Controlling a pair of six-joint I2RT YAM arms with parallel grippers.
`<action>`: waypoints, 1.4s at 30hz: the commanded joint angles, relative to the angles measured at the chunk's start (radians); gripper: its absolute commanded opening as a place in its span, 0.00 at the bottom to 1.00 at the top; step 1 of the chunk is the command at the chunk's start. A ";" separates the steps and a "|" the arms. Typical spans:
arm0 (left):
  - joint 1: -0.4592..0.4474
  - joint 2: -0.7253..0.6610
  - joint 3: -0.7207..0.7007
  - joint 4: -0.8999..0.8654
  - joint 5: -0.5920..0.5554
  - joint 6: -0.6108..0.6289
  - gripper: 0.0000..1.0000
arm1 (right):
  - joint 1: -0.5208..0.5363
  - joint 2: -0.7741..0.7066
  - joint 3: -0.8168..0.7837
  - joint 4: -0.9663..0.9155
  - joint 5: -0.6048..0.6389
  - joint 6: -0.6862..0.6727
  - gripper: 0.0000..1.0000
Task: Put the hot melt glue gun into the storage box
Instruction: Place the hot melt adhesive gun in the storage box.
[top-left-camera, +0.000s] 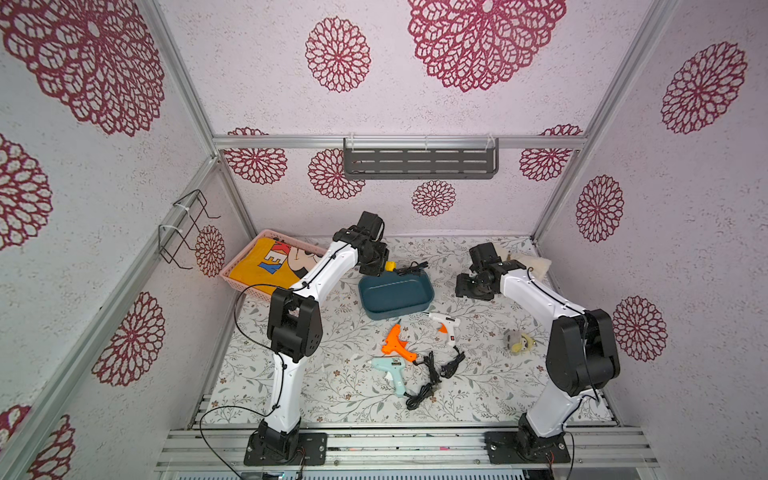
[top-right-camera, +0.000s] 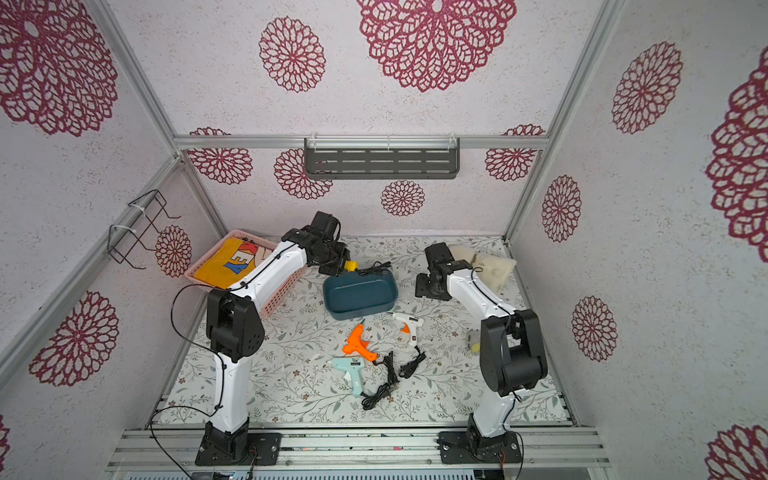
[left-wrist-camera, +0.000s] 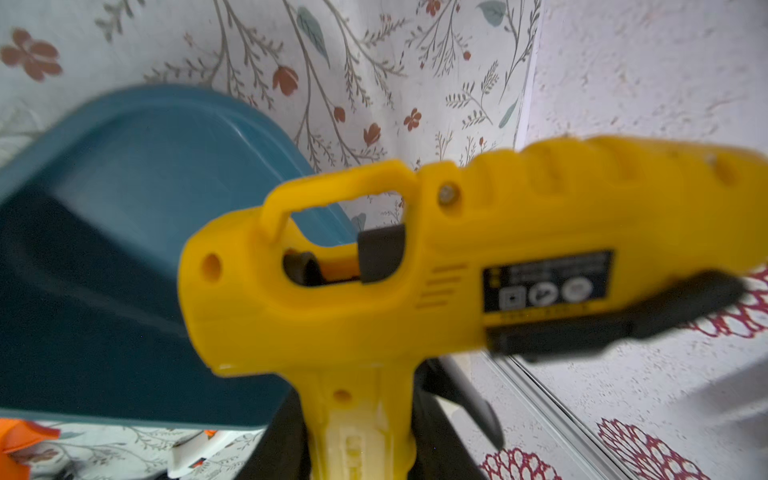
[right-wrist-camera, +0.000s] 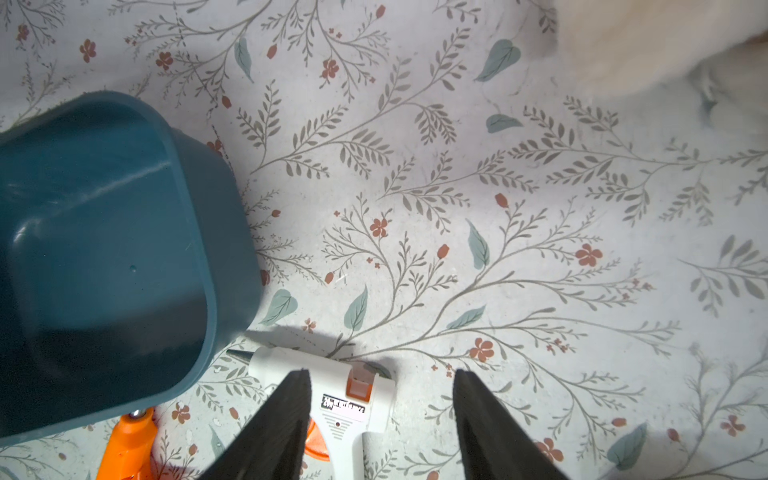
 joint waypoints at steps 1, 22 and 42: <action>-0.039 -0.024 -0.019 0.030 0.009 -0.110 0.00 | -0.011 -0.051 -0.008 0.006 -0.002 0.011 0.61; -0.048 -0.095 -0.249 0.022 -0.035 -0.246 0.00 | -0.032 -0.068 -0.050 0.010 -0.021 -0.018 0.61; 0.005 0.017 -0.261 0.067 0.032 -0.220 0.39 | -0.041 -0.084 -0.056 0.002 -0.007 0.001 0.62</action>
